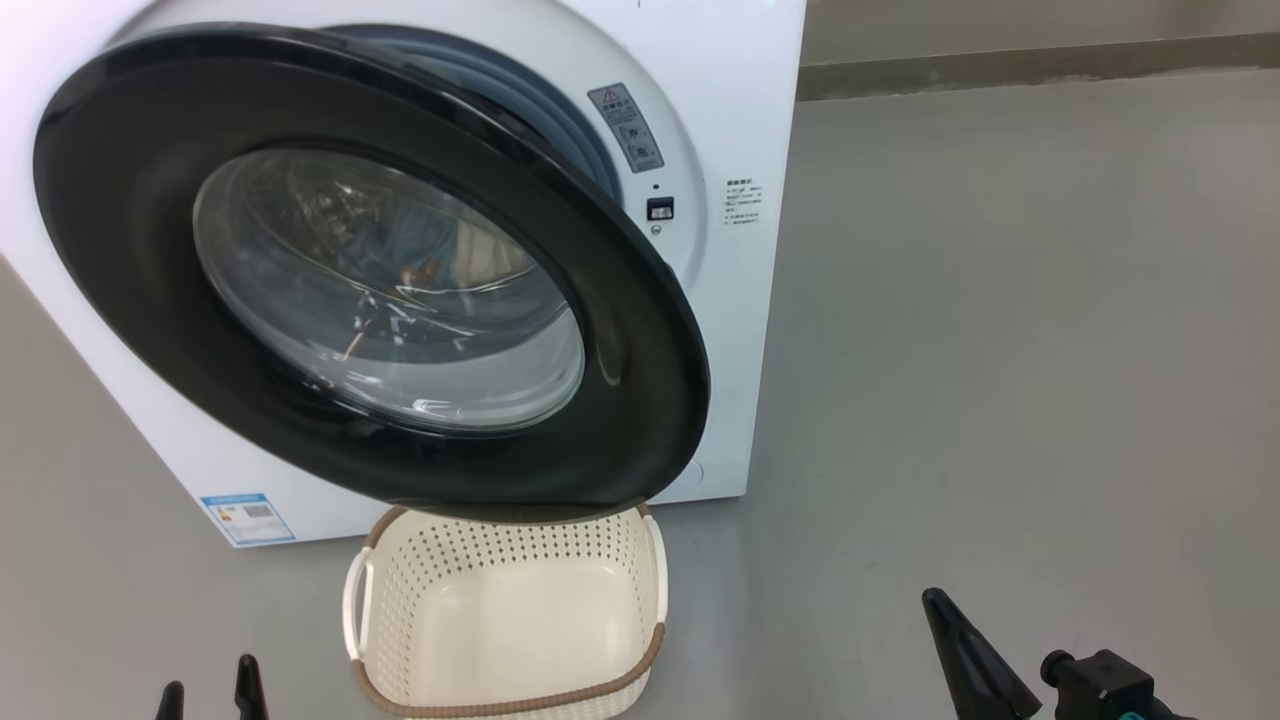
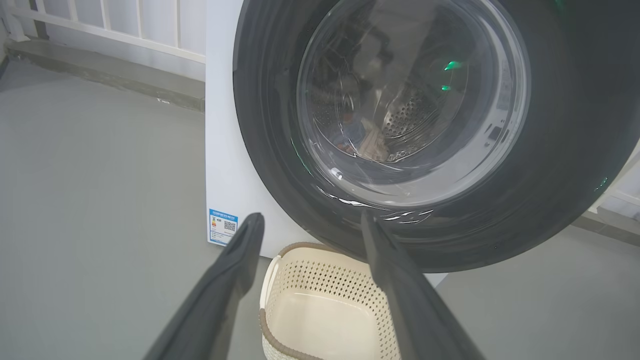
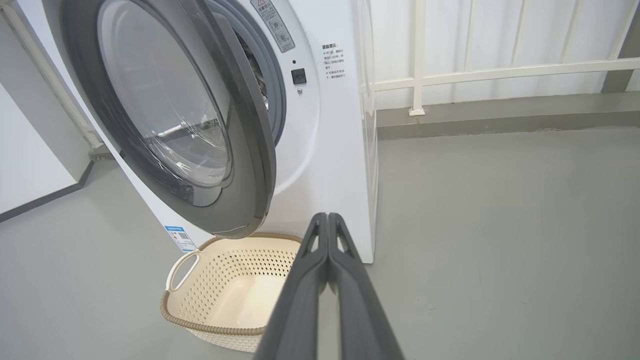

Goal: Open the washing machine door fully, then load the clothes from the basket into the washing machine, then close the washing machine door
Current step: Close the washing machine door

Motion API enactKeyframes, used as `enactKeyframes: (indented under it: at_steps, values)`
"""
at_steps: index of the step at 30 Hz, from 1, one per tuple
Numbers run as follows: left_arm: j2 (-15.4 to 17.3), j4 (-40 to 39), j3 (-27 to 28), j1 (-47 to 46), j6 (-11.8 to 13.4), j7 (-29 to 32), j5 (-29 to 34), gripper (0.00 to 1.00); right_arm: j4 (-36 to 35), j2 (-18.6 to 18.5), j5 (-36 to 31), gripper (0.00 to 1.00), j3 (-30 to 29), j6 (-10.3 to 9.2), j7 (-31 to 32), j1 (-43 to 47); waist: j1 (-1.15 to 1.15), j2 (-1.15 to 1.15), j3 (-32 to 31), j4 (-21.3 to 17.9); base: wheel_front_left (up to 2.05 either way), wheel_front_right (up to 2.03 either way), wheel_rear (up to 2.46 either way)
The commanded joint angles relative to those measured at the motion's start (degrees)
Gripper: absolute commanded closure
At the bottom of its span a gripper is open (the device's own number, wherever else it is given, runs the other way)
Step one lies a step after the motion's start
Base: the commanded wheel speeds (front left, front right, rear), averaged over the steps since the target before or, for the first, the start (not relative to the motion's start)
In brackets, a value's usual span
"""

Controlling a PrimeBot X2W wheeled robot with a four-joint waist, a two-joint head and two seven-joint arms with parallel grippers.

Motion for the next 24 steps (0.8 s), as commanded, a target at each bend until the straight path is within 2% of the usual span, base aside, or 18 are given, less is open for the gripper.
enactKeyframes:
  at_steps: [1, 10, 15, 20, 24]
  values:
    - [0.3, -1.0, 1.6, -2.5, -0.3, -0.5, -0.6, 0.0, -1.1, -0.4, 0.0, 1.0, 0.9, 0.1, -0.3, -2.7, 0.0, 0.0, 0.2, 0.4, 0.0, 0.0, 0.0]
    - [0.3, -0.8, 0.7, -2.8, -0.5, -0.5, -3.5, 0.0, -0.6, 0.3, -0.3, 1.0, -0.4, 0.1, -0.3, -5.8, 0.0, 0.0, 2.9, 1.7, 0.0, 0.0, 0.0]
    - [0.3, -1.3, 0.8, -4.2, -0.9, -0.5, -3.2, 0.0, -1.5, 1.0, -1.0, 1.0, -2.0, 0.1, -0.3, -11.1, 0.0, 0.0, 7.5, 2.7, 0.0, 0.0, 0.0]
    - [0.3, -1.5, 1.5, -6.7, -1.3, -0.5, -3.2, 0.0, -4.5, 1.2, -2.2, 1.0, -3.7, 0.1, -0.3, -17.7, 0.0, 0.0, 11.5, 4.2, 0.0, 0.0, 0.0]
    - [0.3, -0.8, 2.0, -7.8, -1.4, -0.5, -3.2, 0.0, -9.2, 1.3, -3.0, 1.0, -3.5, 0.1, -0.3, -22.5, 0.0, 0.0, 12.2, 4.8, 0.0, 0.0, 0.0]
